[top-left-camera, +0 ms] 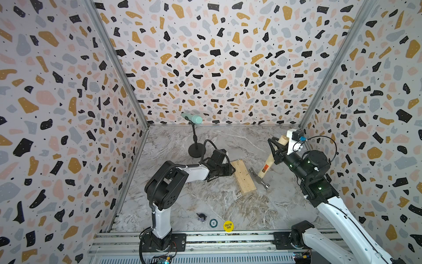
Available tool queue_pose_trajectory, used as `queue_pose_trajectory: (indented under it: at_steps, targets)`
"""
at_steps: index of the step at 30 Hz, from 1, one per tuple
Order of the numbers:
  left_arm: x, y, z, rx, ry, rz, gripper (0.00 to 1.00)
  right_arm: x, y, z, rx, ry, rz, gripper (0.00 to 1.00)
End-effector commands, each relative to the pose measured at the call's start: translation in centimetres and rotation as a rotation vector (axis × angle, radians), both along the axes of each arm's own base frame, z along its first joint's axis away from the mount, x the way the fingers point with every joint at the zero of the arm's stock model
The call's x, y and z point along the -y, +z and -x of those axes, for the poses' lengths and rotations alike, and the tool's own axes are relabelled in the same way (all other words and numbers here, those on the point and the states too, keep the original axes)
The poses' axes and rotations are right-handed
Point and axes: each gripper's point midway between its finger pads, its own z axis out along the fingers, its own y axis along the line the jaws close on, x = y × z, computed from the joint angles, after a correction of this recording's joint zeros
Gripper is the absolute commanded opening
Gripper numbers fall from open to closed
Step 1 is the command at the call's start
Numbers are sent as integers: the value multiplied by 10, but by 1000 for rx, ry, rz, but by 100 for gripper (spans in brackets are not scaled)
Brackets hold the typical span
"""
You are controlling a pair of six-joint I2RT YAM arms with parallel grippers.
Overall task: Use a claw hammer to pull out a nail
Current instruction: Remove the nail from the mounting plate, then pick up the nail with the hammer.
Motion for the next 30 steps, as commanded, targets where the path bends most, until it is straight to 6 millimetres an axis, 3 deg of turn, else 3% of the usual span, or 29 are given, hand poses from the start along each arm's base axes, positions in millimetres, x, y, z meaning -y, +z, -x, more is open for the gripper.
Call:
queue_pose_trajectory:
  at_steps: [1, 30]
  targets:
    - [-10, 5, 11, -11, -26, -63, 37, 3, 74, 20, 177, 33, -98, 0]
    - [-69, 96, 22, 331, -102, -343, 36, -19, 51, -11, 18, 121, -77, 0]
